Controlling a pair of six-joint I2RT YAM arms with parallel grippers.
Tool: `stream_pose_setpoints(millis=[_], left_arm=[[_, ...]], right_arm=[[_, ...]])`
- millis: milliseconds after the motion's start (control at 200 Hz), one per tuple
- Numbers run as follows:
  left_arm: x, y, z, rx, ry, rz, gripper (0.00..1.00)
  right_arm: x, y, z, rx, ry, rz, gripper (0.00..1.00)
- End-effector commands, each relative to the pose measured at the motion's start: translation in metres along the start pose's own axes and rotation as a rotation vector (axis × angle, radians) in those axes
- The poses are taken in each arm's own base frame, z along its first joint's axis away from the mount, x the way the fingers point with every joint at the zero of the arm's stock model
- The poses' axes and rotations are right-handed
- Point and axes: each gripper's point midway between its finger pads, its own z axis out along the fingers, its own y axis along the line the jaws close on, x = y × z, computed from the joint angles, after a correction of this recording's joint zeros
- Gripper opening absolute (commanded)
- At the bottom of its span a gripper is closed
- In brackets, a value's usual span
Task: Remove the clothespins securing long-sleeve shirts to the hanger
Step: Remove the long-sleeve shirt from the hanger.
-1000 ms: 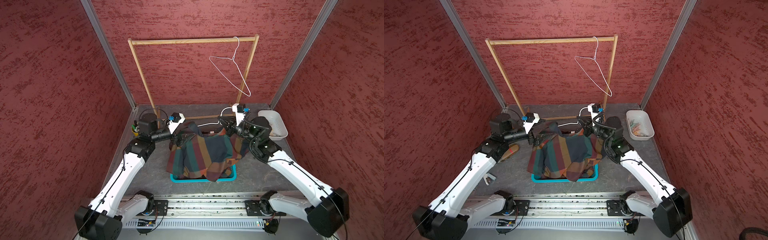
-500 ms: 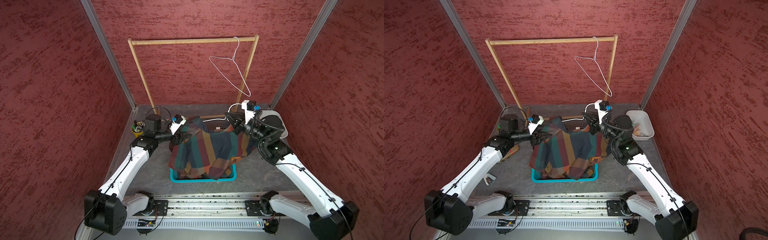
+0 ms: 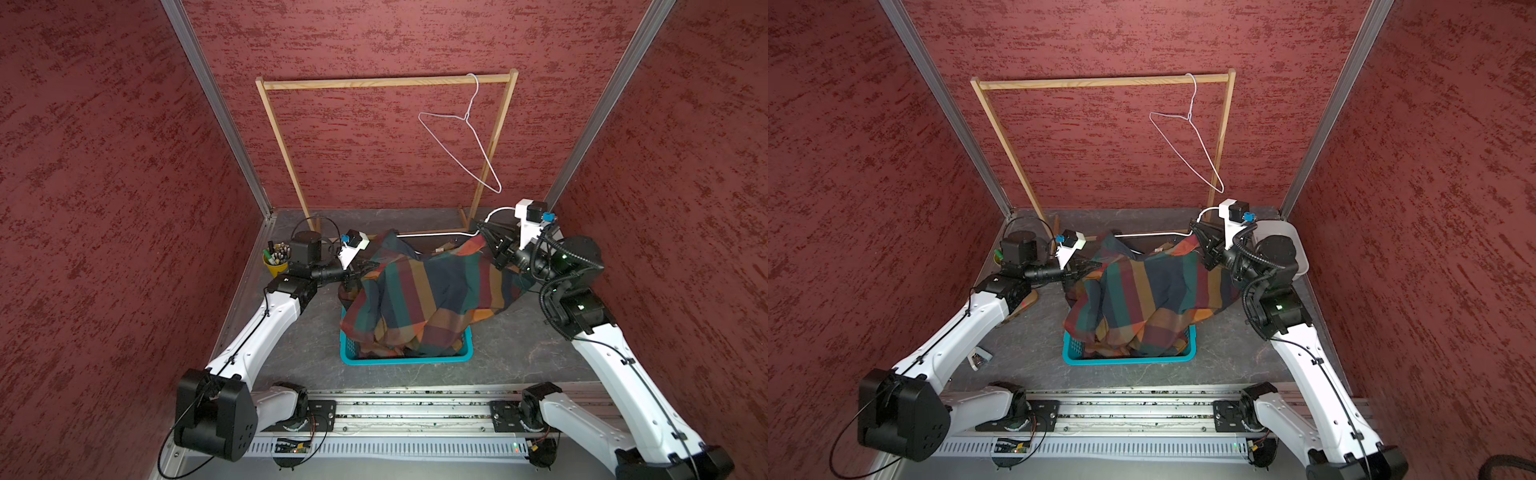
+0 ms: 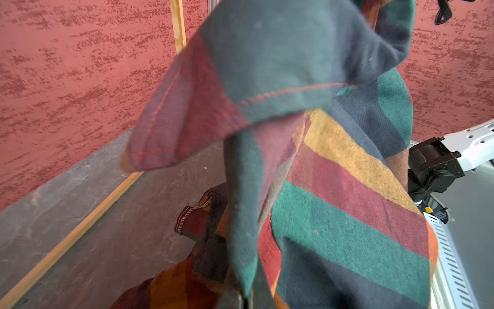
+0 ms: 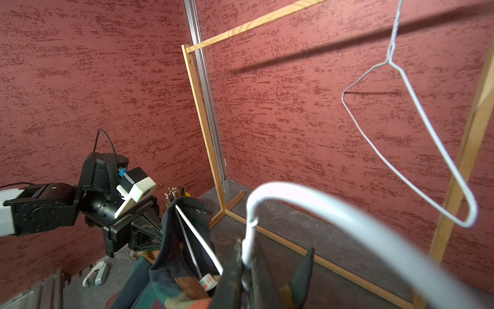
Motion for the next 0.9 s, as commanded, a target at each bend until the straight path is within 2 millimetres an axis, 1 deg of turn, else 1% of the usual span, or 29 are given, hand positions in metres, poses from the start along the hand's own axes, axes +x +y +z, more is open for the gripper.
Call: stream_pose_setpoints(millis=[0,70,130,250,321,341,361,391,411,441,451,466,566,616,701,786,892], left_arm=[[0.022,0.012,0.001,-0.034,0.035,-0.088,0.0],[0.03,0.012,0.004,-0.026,0.047,-0.115,0.0],[0.036,0.006,0.008,-0.003,0.058,-0.128,0.0],[0.044,-0.015,0.019,0.066,0.092,-0.121,0.0],[0.045,-0.021,0.021,0.079,0.114,-0.122,0.0],[0.044,-0.021,0.02,0.078,0.115,-0.121,0.09],[0.042,-0.021,0.019,0.072,0.113,-0.117,0.21],[0.038,-0.021,0.017,0.062,0.107,-0.106,0.43],[0.035,-0.021,0.015,0.056,0.1,-0.096,0.55],[0.028,-0.021,0.01,0.044,0.081,-0.079,0.7],[0.025,-0.021,0.009,0.041,0.074,-0.074,0.76],[0.02,-0.021,0.005,0.035,0.06,-0.065,0.8],[-0.023,-0.034,-0.024,0.039,-0.076,0.034,0.81],[-0.042,-0.04,-0.04,0.042,-0.149,0.092,0.84],[-0.066,-0.05,-0.064,0.074,-0.24,0.157,0.85],[-0.079,-0.057,-0.076,0.13,-0.28,0.172,0.84],[-0.085,-0.062,-0.076,0.186,-0.271,0.185,0.85]], right_arm=[[-0.019,-0.005,-0.016,0.032,-0.061,-0.042,0.0],[-0.021,-0.002,-0.019,0.018,-0.075,-0.042,0.0],[-0.022,0.0,-0.019,0.001,-0.084,-0.038,0.0],[-0.023,0.006,-0.012,-0.068,-0.109,-0.016,0.0],[-0.02,0.006,-0.007,-0.098,-0.111,0.001,0.0],[-0.02,0.006,-0.006,-0.105,-0.112,0.004,0.0],[-0.02,0.007,-0.004,-0.114,-0.113,0.004,0.0],[-0.019,0.007,-0.003,-0.124,-0.114,0.005,0.0],[-0.018,0.007,-0.002,-0.128,-0.113,0.006,0.0],[-0.017,0.006,0.0,-0.134,-0.109,0.006,0.0],[-0.017,0.006,0.001,-0.136,-0.107,0.006,0.0],[-0.017,0.006,0.002,-0.139,-0.104,0.006,0.0],[-0.014,0.009,0.004,-0.166,-0.096,-0.005,0.0],[-0.013,0.011,0.004,-0.182,-0.097,-0.011,0.0],[-0.012,0.016,0.003,-0.213,-0.1,-0.019,0.0],[-0.01,0.021,0.004,-0.246,-0.096,-0.018,0.0],[-0.006,0.027,0.007,-0.281,-0.084,-0.023,0.0]])
